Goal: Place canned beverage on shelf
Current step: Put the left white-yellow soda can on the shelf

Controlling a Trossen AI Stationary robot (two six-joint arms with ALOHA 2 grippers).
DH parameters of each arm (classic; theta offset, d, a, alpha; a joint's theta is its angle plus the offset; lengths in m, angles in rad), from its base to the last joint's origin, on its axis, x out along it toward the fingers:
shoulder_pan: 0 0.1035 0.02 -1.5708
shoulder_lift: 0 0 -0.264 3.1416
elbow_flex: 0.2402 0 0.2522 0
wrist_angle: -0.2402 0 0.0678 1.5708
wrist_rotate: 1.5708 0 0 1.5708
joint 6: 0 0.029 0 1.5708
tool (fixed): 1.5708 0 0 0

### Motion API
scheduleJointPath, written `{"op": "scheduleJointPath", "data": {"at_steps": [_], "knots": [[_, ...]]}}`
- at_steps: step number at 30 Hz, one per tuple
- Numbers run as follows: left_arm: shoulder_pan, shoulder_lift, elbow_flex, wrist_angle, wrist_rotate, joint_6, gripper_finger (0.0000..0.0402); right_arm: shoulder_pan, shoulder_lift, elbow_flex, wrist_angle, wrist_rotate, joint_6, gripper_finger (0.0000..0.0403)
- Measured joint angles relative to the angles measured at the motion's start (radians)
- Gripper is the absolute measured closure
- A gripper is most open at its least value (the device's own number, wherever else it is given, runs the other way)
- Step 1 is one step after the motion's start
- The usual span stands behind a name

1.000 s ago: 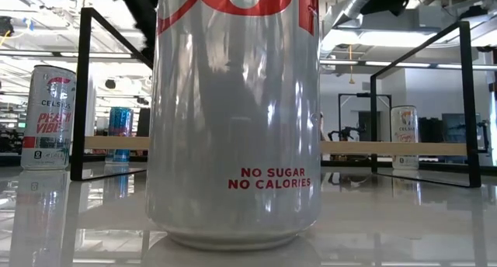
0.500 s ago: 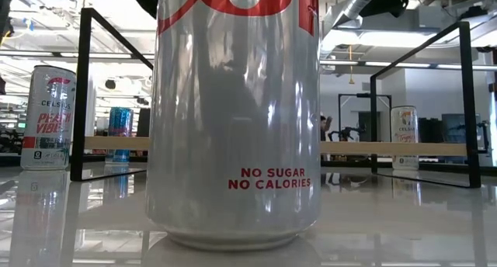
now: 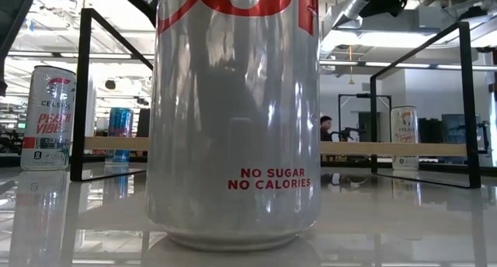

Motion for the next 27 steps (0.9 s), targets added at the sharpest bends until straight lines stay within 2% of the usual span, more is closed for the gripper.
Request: {"op": "scheduleJointPath", "data": {"at_steps": [12, 17, 27], "knots": [[0.004, 0.015, -0.008, 0.005, -0.024, -0.006, 0.0068, 0.0, 0.0, 0.0, -0.01, 0.0, -0.043, 0.0148], [0.003, 0.052, -0.01, 0.006, -0.082, 0.024, 0.0068, 0.0, 0.0, 0.0, -0.011, 0.0, -0.045, 0.0148], [0.003, 0.068, -0.009, 0.015, -0.076, 0.03, 0.0068, 0.0, 0.0, 0.0, -0.013, 0.001, -0.05, 0.0148]]}}
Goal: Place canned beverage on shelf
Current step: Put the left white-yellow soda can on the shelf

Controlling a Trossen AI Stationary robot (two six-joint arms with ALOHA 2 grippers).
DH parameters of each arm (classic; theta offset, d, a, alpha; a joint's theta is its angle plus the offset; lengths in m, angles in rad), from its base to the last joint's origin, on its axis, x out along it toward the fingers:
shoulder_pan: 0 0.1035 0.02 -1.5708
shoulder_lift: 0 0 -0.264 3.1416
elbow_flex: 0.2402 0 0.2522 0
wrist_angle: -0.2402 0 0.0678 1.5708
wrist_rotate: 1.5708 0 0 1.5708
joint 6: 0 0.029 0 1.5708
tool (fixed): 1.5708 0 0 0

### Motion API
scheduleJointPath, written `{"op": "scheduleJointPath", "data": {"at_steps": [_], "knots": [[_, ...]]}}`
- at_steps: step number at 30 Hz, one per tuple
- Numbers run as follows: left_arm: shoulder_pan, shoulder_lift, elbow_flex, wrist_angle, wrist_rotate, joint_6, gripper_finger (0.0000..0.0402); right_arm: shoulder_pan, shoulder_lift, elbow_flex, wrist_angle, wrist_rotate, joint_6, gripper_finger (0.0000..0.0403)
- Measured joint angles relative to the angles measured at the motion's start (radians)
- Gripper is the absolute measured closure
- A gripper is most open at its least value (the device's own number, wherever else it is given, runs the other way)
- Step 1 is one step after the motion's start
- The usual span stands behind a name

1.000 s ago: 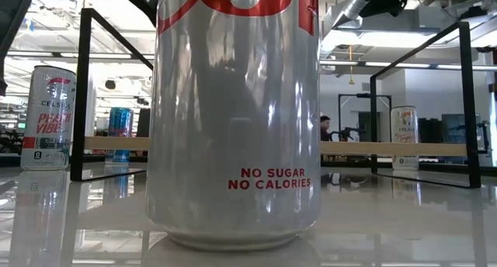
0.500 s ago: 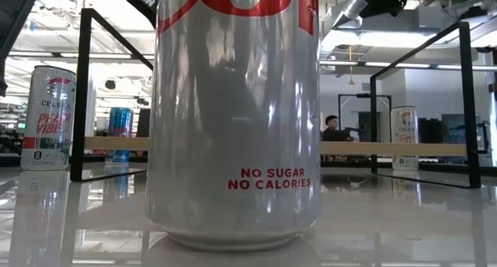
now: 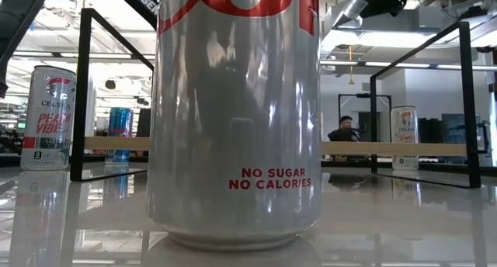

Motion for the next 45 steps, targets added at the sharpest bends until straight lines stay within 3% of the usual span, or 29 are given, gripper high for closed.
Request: {"op": "scheduleJointPath", "data": {"at_steps": [6, 12, 18, 24, 32, 39, 42, 45], "knots": [[0.0, 0.0, 0.0, -0.03, 0.001, 0.001, 0.0082, 0.0, 0.0, 0.0, 0.0, 0.0, 0.0, 0.0148], [-0.001, 0.0, 0.0, -0.03, -0.001, -0.005, 0.0161, 0.0, 0.0, 0.0, 0.0, 0.0, 0.0, 0.0148], [-0.002, 0.0, 0.029, -0.076, 0.042, -0.034, 0.0162, 0.0, 0.0, 0.0, 0.0, 0.001, 0.0, 0.0148], [-0.049, -0.005, 0.175, -0.236, 0.12, -0.044, 0.0162, 0.0, 0.0, 0.0, 0.0, 0.001, 0.0, 0.0148], [-0.183, -0.034, 0.469, -0.628, 0.139, -0.014, 0.0162, 0.0, 0.0, 0.0, -0.002, 0.001, 0.016, 0.0148], [-0.319, -0.187, 0.5, -0.812, 0.02, -0.054, 0.0162, 0.0, 0.0, 0.0, -0.005, 0.002, 0.017, 0.0148], [-0.377, -0.274, 0.456, -0.876, -0.04, -0.088, 0.0162, 0.0, 0.001, 0.0, 0.0, 0.002, 0.017, 0.0148], [-0.434, -0.372, 0.337, -0.856, -0.112, -0.129, 0.0162, 0.0, 0.013, 0.0, 0.028, 0.002, 0.018, 0.0148]]}}
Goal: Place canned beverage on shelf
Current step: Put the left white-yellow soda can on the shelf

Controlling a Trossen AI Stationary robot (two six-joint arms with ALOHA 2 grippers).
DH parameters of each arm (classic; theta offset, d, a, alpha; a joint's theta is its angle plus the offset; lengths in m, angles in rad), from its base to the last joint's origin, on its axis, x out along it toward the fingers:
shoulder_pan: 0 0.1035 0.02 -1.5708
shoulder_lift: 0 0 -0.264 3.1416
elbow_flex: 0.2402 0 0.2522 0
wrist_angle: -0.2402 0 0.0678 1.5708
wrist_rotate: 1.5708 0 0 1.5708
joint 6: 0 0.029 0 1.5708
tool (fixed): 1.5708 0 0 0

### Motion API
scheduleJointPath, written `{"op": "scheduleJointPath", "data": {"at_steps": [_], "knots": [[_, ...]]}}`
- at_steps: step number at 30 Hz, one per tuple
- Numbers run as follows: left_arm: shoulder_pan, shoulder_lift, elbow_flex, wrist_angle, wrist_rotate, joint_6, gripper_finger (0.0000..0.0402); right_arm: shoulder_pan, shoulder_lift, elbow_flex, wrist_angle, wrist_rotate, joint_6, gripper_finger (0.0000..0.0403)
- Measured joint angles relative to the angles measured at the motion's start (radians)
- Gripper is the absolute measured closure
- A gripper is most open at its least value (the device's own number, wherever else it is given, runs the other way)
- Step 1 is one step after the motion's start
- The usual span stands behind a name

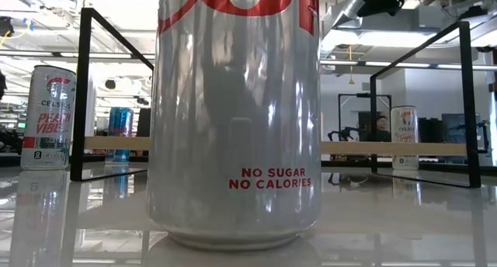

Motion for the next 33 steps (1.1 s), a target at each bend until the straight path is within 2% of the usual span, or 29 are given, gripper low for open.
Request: {"op": "scheduleJointPath", "data": {"at_steps": [3, 6, 8, 11, 17, 23, 29, 33], "knots": [[-0.042, -0.102, -0.196, 0.085, -0.06, -0.044, 0.0162, 0.0, 0.02, 0.0, 0.032, 0.0, 0.001, 0.0148], [-0.063, -0.199, -0.382, 0.239, -0.123, -0.077, 0.0162, 0.0, 0.045, 0.0, 0.047, 0.0, 0.001, 0.0148], [-0.064, -0.25, -0.473, 0.318, -0.154, -0.1, 0.0162, 0.0, 0.064, 0.0, 0.063, 0.0, 0.001, 0.0148], [-0.063, -0.284, -0.556, 0.33, -0.165, -0.14, 0.0162, 0.0, 0.093, 0.0, 0.068, 0.0, 0.001, 0.0148], [-0.079, -0.285, -0.622, 0.344, -0.189, -0.226, 0.0162, 0.0, 0.146, 0.0, 0.08, -0.001, -0.012, 0.0148], [-0.108, -0.24, -0.641, 0.366, -0.256, -0.246, 0.0162, 0.0, 0.166, 0.0, 0.089, -0.001, -0.034, 0.0148], [-0.136, -0.238, -0.677, 0.438, -0.286, -0.266, 0.0162, 0.0, 0.168, 0.0, 0.092, -0.002, -0.036, 0.0148], [-0.148, -0.24, -0.677, 0.429, -0.32, -0.253, 0.0162, 0.0, 0.169, 0.0, 0.088, -0.002, -0.036, 0.0148]]}}
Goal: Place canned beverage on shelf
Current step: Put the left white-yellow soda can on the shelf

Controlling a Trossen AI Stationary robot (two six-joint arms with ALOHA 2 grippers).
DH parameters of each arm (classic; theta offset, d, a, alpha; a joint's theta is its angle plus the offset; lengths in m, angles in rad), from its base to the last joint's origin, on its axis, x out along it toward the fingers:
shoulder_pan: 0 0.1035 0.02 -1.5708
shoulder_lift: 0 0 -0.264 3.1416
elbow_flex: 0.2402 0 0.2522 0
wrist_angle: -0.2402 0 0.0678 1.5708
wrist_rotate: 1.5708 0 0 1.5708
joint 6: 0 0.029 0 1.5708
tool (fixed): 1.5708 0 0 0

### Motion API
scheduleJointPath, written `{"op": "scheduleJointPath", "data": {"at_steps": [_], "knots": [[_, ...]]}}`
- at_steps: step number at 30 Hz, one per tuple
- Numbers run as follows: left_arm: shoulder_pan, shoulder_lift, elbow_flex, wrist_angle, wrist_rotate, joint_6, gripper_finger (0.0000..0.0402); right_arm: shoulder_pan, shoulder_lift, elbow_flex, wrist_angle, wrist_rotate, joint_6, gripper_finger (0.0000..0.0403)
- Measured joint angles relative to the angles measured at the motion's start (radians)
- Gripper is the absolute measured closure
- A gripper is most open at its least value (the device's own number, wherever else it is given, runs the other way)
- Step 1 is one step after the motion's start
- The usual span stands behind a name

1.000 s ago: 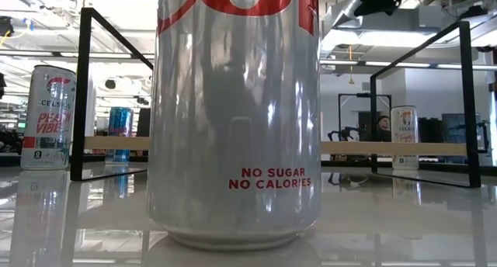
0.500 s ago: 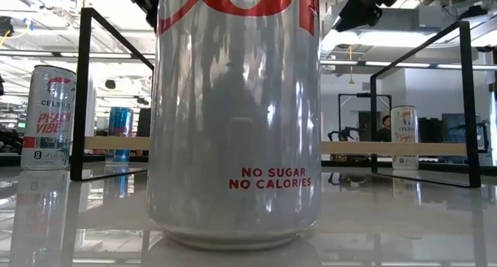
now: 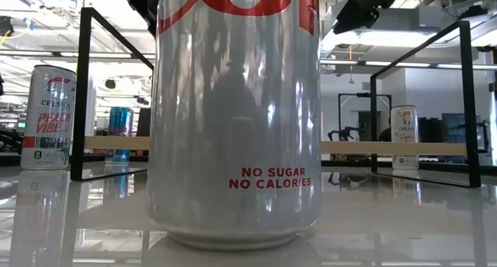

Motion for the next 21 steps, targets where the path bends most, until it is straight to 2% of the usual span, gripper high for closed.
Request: {"op": "scheduleJointPath", "data": {"at_steps": [16, 21], "knots": [[-0.019, 0.0, -0.001, -0.027, -0.003, 0.034, 0.0162, 0.0, 0.0, 0.0, -0.001, -0.001, 0.0, 0.0148], [-0.022, 0.002, 0.0, -0.03, 0.037, 0.034, 0.0156, 0.0, 0.0, 0.0, 0.0, -0.001, 0.001, 0.0148]]}}
